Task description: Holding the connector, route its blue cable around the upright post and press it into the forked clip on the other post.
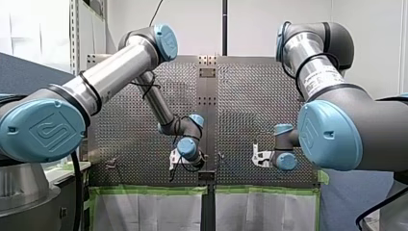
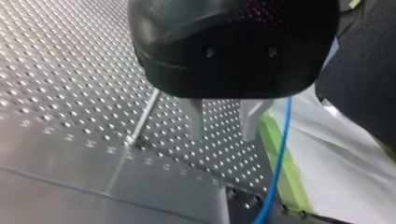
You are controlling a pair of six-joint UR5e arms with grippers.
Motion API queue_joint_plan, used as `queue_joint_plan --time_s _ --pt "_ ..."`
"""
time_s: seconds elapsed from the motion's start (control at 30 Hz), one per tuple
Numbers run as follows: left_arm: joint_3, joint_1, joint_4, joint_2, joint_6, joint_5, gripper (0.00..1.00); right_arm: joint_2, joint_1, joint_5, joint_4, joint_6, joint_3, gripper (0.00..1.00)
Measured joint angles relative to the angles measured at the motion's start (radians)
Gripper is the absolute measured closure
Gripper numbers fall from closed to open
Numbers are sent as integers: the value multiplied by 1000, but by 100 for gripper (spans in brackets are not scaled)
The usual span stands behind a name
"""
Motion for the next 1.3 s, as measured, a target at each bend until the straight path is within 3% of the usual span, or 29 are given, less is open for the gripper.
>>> queue_joint_plan --time_s 0.07,0.1,0.17,0.2,0.23,0.27,0.9,1.17,1.3 --pt "23 0 3 -22 2 -2 31 7 0 0 3 -1 -4 100" --pt "34 0 9 -35 2 -2 31 10 0 0 4 -2 -6 100" --pt "47 1 20 -53 2 -1 17 16 0 0 6 -3 -10 100" --pt "52 1 24 -60 3 0 17 18 0 0 6 -3 -12 100" --pt "57 2 27 -67 3 3 4 21 0 0 7 -4 -14 100" --pt "60 2 28 -71 3 5 0 22 0 -1 7 -4 -15 100" --pt "70 5 21 -78 9 -7 0 26 6 -3 11 -7 -19 100" --pt "67 -1 -20 -70 43 -63 0 26 11 -2 28 -12 -19 100" --pt "48 -8 -28 -47 72 -92 0 26 15 -1 52 -27 -18 100"
